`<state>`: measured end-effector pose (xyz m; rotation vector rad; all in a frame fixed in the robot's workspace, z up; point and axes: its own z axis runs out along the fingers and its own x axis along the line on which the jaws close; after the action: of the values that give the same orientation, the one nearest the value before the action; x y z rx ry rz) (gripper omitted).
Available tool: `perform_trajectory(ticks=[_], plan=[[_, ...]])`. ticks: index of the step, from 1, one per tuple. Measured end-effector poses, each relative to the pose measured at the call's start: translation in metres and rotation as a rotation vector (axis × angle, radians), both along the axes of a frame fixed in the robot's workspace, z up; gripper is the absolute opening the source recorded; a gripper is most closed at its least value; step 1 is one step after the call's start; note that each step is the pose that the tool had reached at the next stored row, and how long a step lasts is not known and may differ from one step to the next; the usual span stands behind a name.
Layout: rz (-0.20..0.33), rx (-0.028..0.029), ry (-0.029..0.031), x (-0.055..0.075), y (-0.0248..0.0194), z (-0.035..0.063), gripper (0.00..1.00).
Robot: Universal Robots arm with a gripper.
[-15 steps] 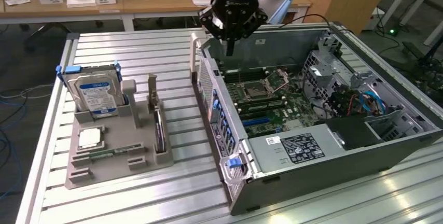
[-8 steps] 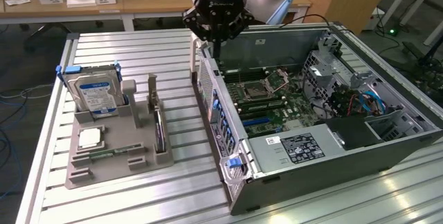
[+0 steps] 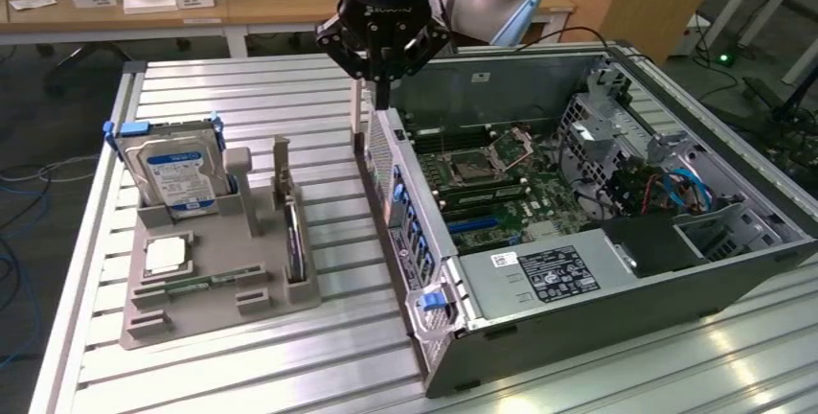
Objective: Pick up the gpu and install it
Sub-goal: 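Reach for the gpu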
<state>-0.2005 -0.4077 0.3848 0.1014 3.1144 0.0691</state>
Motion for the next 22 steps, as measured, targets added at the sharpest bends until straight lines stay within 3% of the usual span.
perform_trajectory(ticks=[5,13,22], plan=[[0.009,0.0000,0.0000,-0.004,-0.0056,0.0000,0.11],[0.056,-0.0001,0.0000,-0.014,-0.0086,-0.0001,0.11],[0.068,0.0000,0.0000,-0.043,-0.0125,-0.0001,0.11]])
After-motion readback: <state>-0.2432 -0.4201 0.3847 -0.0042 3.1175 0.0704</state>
